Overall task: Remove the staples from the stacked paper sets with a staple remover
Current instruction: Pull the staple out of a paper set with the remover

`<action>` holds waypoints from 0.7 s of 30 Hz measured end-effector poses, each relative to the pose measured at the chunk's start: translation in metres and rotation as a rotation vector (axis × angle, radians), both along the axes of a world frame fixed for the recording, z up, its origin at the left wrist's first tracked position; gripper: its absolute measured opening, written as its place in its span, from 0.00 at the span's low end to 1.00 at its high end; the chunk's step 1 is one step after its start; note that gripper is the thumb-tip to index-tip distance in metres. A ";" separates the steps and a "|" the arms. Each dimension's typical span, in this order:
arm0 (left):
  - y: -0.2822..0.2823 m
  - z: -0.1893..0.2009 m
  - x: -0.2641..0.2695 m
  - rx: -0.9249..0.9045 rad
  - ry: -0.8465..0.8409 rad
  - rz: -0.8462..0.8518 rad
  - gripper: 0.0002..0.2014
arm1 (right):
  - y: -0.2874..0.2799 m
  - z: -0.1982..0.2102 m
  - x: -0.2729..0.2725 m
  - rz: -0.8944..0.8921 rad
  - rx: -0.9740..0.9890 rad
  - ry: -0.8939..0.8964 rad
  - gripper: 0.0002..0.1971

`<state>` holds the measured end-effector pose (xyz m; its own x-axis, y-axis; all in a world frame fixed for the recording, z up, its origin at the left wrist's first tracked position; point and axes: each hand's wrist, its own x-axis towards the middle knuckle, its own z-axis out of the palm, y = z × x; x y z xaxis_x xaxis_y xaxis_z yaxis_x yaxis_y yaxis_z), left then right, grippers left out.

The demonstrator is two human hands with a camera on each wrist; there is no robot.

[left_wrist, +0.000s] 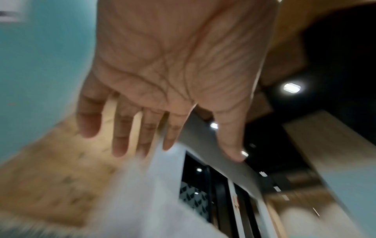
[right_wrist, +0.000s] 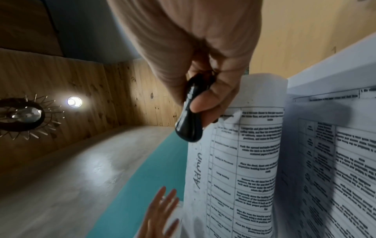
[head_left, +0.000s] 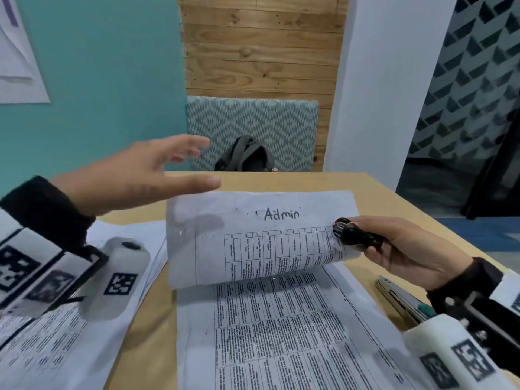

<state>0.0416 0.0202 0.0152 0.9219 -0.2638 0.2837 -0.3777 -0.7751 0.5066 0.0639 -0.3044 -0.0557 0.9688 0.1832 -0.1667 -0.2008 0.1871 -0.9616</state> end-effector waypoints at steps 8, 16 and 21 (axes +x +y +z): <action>-0.111 -0.017 0.014 0.503 0.000 0.008 0.23 | 0.013 0.005 -0.016 0.005 -0.001 0.002 0.08; -0.095 -0.032 0.041 -0.206 0.443 -0.242 0.08 | 0.001 0.011 -0.018 -0.022 -0.024 -0.070 0.07; -0.087 -0.039 0.048 -0.319 0.511 -0.236 0.10 | -0.017 0.031 -0.009 -0.139 -0.048 -0.100 0.12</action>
